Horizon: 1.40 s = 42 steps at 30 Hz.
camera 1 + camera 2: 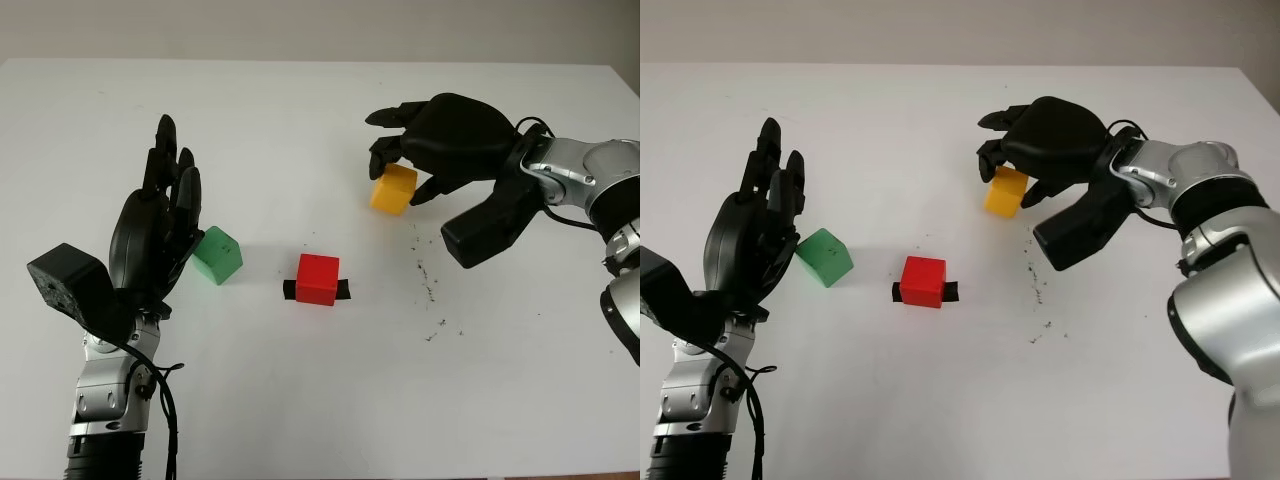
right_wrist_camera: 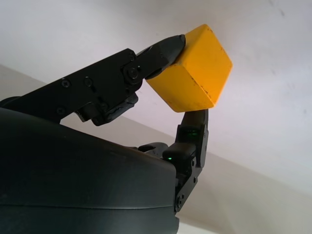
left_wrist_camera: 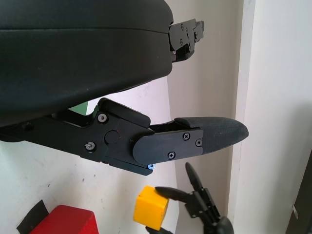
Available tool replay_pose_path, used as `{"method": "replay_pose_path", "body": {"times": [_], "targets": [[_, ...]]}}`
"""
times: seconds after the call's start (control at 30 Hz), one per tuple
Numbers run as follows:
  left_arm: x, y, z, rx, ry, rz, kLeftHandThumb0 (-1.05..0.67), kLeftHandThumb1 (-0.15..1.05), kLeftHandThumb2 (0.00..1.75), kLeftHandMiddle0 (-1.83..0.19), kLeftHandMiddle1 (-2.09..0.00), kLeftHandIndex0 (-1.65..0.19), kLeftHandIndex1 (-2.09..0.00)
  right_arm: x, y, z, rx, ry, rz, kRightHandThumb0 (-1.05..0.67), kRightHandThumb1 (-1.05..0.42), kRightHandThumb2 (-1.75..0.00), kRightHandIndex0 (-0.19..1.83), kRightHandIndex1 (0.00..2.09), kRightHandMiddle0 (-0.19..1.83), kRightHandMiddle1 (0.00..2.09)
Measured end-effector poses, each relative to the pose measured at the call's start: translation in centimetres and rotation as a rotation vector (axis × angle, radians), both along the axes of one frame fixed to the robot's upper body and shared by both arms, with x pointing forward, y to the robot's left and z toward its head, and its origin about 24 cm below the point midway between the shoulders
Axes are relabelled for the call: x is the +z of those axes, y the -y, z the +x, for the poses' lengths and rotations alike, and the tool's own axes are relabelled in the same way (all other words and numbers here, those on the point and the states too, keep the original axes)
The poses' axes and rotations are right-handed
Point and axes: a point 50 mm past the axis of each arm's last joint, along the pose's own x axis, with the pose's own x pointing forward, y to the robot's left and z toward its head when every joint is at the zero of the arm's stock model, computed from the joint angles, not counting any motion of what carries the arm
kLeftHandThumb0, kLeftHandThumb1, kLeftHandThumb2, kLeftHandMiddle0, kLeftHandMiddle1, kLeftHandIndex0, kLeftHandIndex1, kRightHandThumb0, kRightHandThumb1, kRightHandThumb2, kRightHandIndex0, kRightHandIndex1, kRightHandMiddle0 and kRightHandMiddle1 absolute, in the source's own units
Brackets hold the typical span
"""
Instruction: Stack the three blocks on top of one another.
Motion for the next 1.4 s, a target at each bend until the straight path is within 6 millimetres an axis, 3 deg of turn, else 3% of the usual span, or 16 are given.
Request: {"method": "replay_pose_path", "body": {"times": [0.23, 0.67, 0.83, 1.07, 1.4], "targets": [[0.0, 0.1, 0.0, 0.0, -0.001, 0.001, -0.73, 1.05, 0.54, 0.19, 0.0, 0.19, 0.0, 2.7, -1.5, -0.1, 0.034, -0.141, 0.133, -0.35, -0.91, -0.06, 0.38, 0.05, 0.49, 1.28], [-0.1, 0.5, 0.1, -0.002, -0.004, -0.01, -0.72, 1.05, 0.54, 0.19, 0.0, 0.19, 0.0, 4.9, -2.9, -1.5, 0.169, -0.373, 0.211, -0.34, -0.93, -0.05, 0.37, 0.05, 0.42, 1.45], [-0.1, 0.5, 0.1, 0.0, -0.004, -0.011, -0.73, 1.05, 0.54, 0.19, 0.0, 0.19, 0.0, 5.8, -4.2, -3.0, 0.253, -0.408, 0.154, -0.38, -0.95, -0.06, 0.35, 0.04, 0.4, 1.47], [-0.1, 0.5, 0.1, 0.006, -0.001, -0.014, -0.75, 1.05, 0.55, 0.19, 0.0, 0.19, 0.0, 5.7, -5.7, -4.8, 0.342, -0.447, 0.069, -0.36, -0.93, -0.05, 0.34, 0.04, 0.4, 1.52], [-0.2, 0.6, 0.1, 0.02, -0.002, -0.025, -0.77, 1.05, 0.55, 0.19, 0.0, 0.19, 0.0, 4.3, -7.5, -4.9, 0.412, -0.451, -0.006, -0.36, -0.92, -0.05, 0.35, 0.05, 0.43, 1.48]]}}
